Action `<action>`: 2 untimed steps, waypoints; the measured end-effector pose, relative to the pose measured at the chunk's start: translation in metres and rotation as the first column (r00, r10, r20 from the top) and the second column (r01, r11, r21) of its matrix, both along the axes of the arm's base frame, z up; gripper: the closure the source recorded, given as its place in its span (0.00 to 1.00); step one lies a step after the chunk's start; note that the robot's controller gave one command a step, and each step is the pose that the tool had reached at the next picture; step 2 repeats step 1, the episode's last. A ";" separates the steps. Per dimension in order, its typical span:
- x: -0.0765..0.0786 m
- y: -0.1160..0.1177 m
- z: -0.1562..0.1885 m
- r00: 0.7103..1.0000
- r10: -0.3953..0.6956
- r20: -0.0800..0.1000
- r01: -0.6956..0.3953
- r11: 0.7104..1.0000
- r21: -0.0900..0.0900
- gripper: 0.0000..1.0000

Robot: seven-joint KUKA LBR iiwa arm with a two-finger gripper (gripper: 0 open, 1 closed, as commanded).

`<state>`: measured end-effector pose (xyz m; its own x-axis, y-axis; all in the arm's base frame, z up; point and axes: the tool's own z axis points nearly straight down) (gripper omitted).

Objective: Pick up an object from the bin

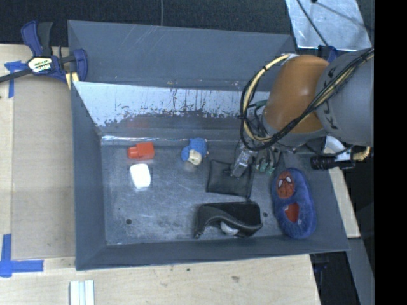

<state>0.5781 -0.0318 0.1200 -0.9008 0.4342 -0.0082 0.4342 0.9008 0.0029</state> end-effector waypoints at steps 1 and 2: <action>0.001 0.000 0.013 1.000 0.003 -0.002 -0.003 1.000 0.000 1.00; 0.001 0.000 0.013 1.000 0.003 -0.002 -0.003 1.000 0.000 1.00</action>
Offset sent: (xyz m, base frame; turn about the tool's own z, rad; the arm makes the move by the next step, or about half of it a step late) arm 0.0000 0.0000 0.0116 0.0000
